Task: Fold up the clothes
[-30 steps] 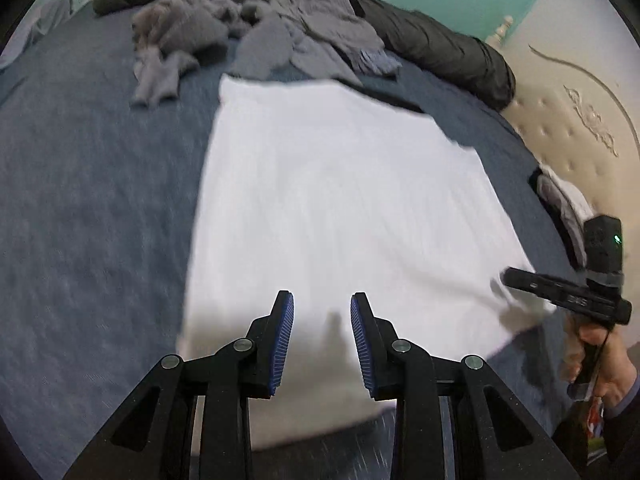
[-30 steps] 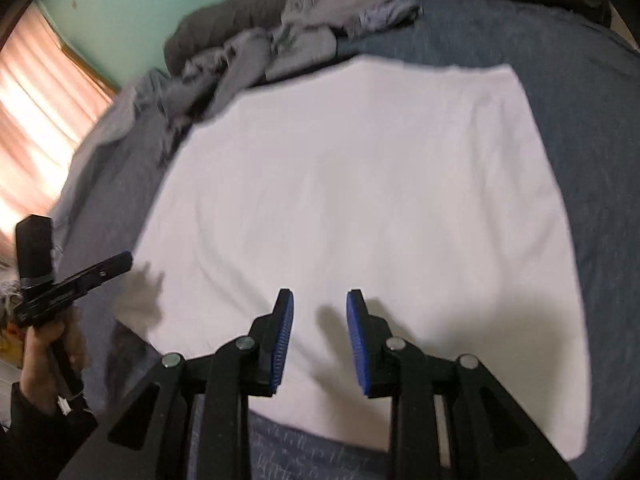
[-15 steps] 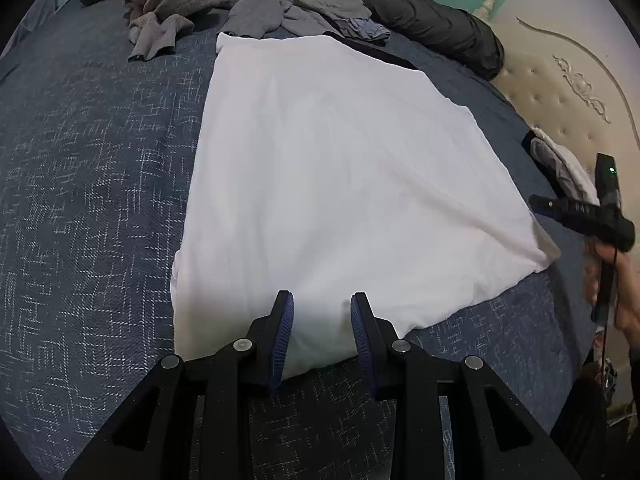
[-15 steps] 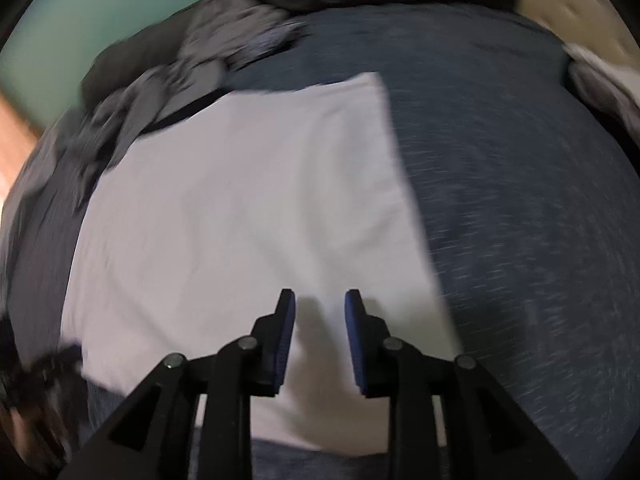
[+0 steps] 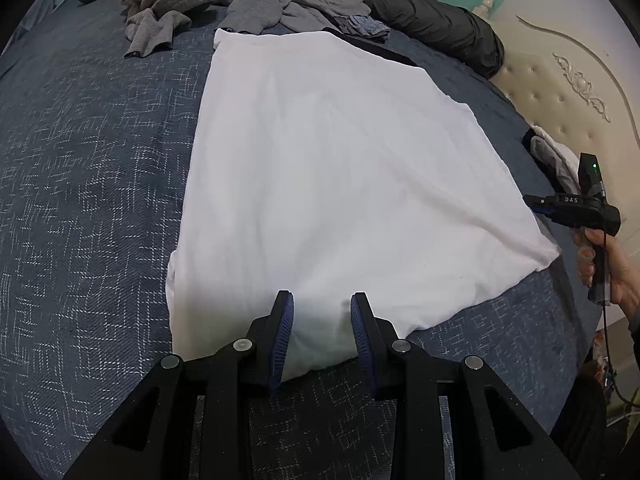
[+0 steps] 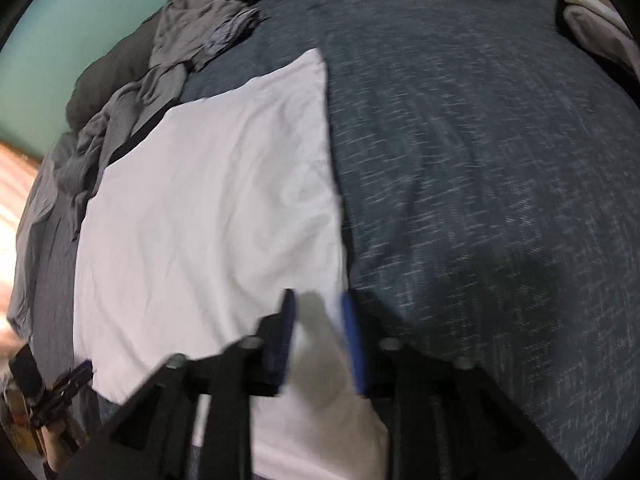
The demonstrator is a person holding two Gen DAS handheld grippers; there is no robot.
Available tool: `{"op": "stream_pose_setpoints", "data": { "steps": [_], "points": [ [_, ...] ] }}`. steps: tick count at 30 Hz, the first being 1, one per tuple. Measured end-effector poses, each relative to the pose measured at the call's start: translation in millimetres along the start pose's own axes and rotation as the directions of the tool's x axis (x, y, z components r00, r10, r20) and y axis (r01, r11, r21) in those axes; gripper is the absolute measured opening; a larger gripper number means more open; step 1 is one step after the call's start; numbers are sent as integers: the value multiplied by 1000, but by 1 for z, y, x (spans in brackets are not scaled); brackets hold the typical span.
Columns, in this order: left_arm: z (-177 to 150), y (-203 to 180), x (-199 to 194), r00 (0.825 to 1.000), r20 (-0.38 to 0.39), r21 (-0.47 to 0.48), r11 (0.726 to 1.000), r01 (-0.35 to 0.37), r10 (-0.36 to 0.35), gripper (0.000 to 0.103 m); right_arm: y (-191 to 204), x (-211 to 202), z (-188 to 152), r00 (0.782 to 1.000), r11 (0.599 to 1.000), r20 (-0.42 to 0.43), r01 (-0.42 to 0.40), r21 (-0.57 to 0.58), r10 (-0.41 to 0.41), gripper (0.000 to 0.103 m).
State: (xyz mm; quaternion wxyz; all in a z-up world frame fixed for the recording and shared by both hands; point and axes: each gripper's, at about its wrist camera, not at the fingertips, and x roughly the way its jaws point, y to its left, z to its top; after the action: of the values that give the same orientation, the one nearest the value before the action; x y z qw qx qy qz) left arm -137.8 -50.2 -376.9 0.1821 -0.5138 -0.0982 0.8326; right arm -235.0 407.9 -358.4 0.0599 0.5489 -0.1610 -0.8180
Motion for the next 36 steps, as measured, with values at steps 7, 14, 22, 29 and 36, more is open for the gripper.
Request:
{"op": "stream_pose_setpoints", "data": {
  "steps": [7,14,22,29,36],
  "points": [
    [-2,5,-2,1000,-1,-7,1000,7,-7,32,-13,-23,2,990,998,131,41,49,-47,2],
    [-4,7,-4,1000,-2,-8,1000,10,-10,32,-20,-22,2,983,995,156,86,54,-93,2],
    [-9,8,-7,1000,-2,-11,1000,15,-15,33,-18,-5,-1,984,990,111,137,20,-138,2],
    [-5,10,-9,1000,0,-17,1000,23,-23,33,-28,-12,-9,985,988,82,146,57,-150,3],
    [-9,23,-25,1000,24,-45,999,12,-11,33,-8,-46,-45,994,998,85,66,3,-66,3]
  ]
}}
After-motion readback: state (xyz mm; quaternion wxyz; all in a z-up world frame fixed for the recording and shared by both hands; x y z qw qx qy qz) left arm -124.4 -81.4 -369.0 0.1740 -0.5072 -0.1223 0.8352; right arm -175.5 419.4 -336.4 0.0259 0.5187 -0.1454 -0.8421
